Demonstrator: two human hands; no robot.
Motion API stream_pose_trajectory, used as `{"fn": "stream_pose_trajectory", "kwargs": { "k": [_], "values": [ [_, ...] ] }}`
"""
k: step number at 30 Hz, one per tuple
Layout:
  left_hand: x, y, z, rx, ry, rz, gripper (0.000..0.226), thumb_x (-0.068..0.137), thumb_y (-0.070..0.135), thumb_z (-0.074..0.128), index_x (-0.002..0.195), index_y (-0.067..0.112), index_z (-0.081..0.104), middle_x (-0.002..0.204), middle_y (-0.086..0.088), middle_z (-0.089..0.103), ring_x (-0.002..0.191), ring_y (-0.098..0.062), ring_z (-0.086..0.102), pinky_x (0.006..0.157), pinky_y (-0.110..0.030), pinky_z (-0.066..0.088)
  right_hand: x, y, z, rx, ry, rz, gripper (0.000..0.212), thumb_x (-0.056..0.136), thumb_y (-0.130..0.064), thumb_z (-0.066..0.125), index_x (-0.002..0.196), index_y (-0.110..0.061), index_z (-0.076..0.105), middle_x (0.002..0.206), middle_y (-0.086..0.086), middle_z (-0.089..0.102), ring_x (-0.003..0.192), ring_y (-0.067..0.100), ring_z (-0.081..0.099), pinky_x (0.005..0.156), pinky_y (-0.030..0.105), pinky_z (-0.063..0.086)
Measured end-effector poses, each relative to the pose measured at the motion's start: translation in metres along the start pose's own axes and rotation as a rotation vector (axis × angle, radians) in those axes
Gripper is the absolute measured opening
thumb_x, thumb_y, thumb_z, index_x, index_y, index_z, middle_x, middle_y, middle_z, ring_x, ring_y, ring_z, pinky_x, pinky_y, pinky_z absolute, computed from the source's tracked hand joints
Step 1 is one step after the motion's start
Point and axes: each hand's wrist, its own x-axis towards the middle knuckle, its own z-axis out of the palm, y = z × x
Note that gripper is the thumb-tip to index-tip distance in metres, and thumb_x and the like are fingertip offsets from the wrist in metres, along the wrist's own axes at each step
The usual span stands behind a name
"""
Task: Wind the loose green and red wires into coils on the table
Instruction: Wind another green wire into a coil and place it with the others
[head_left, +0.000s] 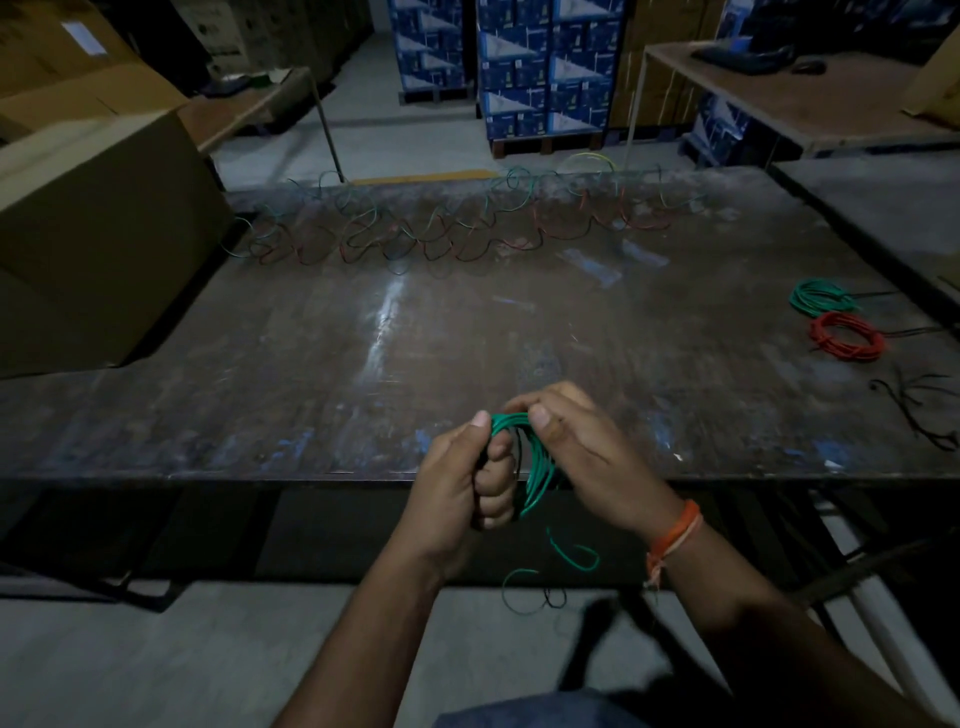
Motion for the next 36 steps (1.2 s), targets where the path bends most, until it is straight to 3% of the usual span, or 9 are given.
{"fn": "stream_pose_trajectory", "kwargs": {
  "k": [3, 6, 11, 13, 16, 19, 25, 30, 36],
  "values": [
    [0.000, -0.001, 0.003, -0.217, -0.024, -0.072, 0.039, 0.101, 0.039, 0.037, 0.069, 0.020, 0.048, 0.047, 0.011, 0.019, 0.039, -0.005, 0.008, 0.039, -0.016, 0.008, -0.005, -0.004, 0.016, 0.054, 0.075, 0.039, 0.038, 0.106, -0.038, 0.036, 0.085, -0.014, 0.056, 0.080, -0.004, 0.054, 0.079, 0.010, 0.055, 0.074, 0.034, 0.045],
    [0.000, -0.003, 0.004, -0.293, -0.060, -0.110, 0.041, 0.101, 0.040, 0.035, 0.069, 0.020, 0.052, 0.046, 0.011, 0.023, 0.038, -0.005, 0.010, 0.038, -0.018, 0.011, -0.006, -0.004, 0.024, 0.140, 0.135, 0.116, 0.041, 0.105, -0.043, 0.037, 0.078, -0.015, 0.050, 0.067, -0.007, 0.048, 0.064, 0.009, 0.048, 0.062, 0.041, 0.041],
    [0.002, 0.000, 0.008, -0.142, -0.063, -0.096, 0.036, 0.103, 0.038, 0.036, 0.081, 0.013, 0.049, 0.049, 0.008, 0.025, 0.036, -0.004, 0.023, 0.041, -0.019, 0.024, 0.000, 0.007, 0.024, 0.338, 0.119, 0.227, 0.069, 0.096, -0.070, 0.040, 0.085, -0.004, 0.056, 0.073, 0.026, 0.051, 0.067, 0.024, 0.048, 0.060, 0.059, 0.043],
    [0.002, -0.001, 0.007, -0.146, -0.075, -0.101, 0.035, 0.102, 0.037, 0.037, 0.082, 0.011, 0.050, 0.049, 0.008, 0.025, 0.037, -0.004, 0.023, 0.041, -0.018, 0.024, -0.001, 0.011, 0.024, 0.425, 0.078, 0.252, 0.068, 0.094, -0.072, 0.045, 0.086, -0.005, 0.055, 0.077, 0.019, 0.050, 0.072, 0.026, 0.048, 0.060, 0.054, 0.041],
    [0.003, -0.005, 0.002, -0.201, -0.086, -0.126, 0.033, 0.102, 0.036, 0.038, 0.080, 0.014, 0.049, 0.048, 0.010, 0.026, 0.038, -0.004, 0.015, 0.039, -0.017, 0.017, -0.005, 0.013, 0.024, 0.496, 0.032, 0.252, 0.062, 0.098, -0.061, 0.045, 0.084, 0.000, 0.051, 0.074, 0.011, 0.044, 0.067, 0.024, 0.040, 0.059, 0.037, 0.037],
    [0.004, -0.006, -0.007, -0.368, -0.028, -0.185, 0.032, 0.101, 0.034, 0.039, 0.076, 0.016, 0.049, 0.046, 0.011, 0.024, 0.039, -0.005, 0.008, 0.038, -0.019, 0.009, -0.008, 0.020, 0.016, 0.427, -0.033, 0.231, 0.041, 0.104, -0.038, 0.041, 0.085, -0.005, 0.057, 0.066, 0.004, 0.053, 0.059, 0.012, 0.046, 0.056, 0.021, 0.039],
    [0.011, 0.008, -0.032, -0.528, -0.007, -0.215, 0.033, 0.102, 0.030, 0.037, 0.074, 0.017, 0.050, 0.052, 0.010, 0.015, 0.040, -0.004, 0.010, 0.036, -0.018, 0.014, -0.025, 0.041, -0.011, 0.361, -0.092, 0.307, 0.016, 0.102, -0.013, 0.056, 0.086, -0.010, 0.058, 0.064, -0.004, 0.052, 0.058, 0.005, 0.047, 0.053, 0.017, 0.041],
    [0.012, 0.015, -0.045, -0.641, -0.063, -0.131, 0.020, 0.094, 0.025, 0.046, 0.077, 0.016, 0.052, 0.052, 0.010, 0.021, 0.040, -0.005, 0.016, 0.038, -0.019, 0.019, -0.033, 0.059, -0.031, 0.224, -0.014, 0.349, 0.008, 0.099, -0.014, 0.062, 0.092, -0.011, 0.062, 0.063, -0.001, 0.060, 0.057, 0.016, 0.051, 0.053, 0.021, 0.043],
    [0.019, 0.019, -0.047, -0.661, 0.075, 0.044, 0.025, 0.100, 0.025, 0.035, 0.080, 0.018, 0.049, 0.051, 0.008, 0.032, 0.037, -0.006, 0.029, 0.040, -0.018, 0.022, -0.045, 0.051, -0.030, -0.211, -0.236, 0.180, 0.016, 0.096, -0.033, 0.062, 0.089, -0.021, 0.070, 0.073, -0.009, 0.068, 0.069, 0.006, 0.064, 0.067, 0.032, 0.050]
  ]
}}
